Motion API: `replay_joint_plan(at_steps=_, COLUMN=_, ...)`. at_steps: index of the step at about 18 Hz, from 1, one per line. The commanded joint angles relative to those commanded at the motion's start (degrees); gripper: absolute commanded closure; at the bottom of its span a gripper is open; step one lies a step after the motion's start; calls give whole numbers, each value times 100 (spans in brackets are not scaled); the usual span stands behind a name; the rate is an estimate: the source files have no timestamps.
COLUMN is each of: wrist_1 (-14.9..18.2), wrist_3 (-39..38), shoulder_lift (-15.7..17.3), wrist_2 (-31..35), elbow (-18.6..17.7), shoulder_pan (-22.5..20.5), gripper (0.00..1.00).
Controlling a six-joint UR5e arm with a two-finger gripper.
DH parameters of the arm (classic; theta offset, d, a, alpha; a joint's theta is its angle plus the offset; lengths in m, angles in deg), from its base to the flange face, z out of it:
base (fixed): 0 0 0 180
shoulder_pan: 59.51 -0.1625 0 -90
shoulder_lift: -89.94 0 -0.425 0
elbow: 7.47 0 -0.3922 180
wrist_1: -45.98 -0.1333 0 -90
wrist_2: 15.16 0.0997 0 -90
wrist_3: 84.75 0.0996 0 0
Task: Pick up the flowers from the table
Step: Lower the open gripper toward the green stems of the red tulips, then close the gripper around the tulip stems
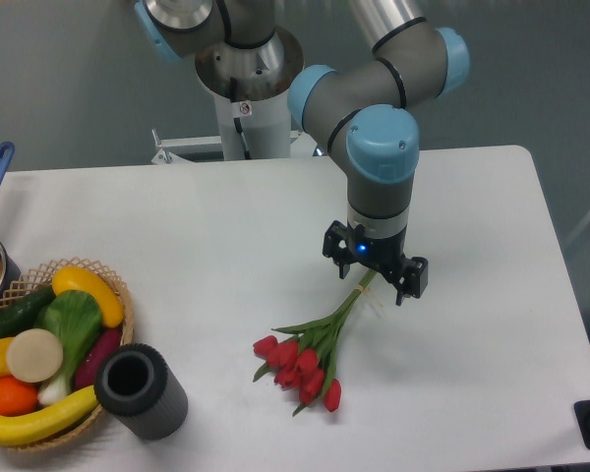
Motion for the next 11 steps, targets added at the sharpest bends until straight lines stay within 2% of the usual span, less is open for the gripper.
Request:
replay_joint_plan(at_steps=3, wrist_1=-729, wrist_3=-52, shoulder_lift=26, wrist_2=8, elbow=-475, shoulder_pan=35, gripper=0)
replay_joint_plan(at_steps=4, wrist_1=-809, wrist_3=-53, shoulder_lift=18, wrist_2=52, elbow=-546, shoulder_pan=44, gripper=0)
replay_joint_plan(at_steps=11, wrist_1=-854, wrist_3=70, shoulder_lift=-298, wrist_2=70, elbow=-591, shoulder_pan=70, gripper=0)
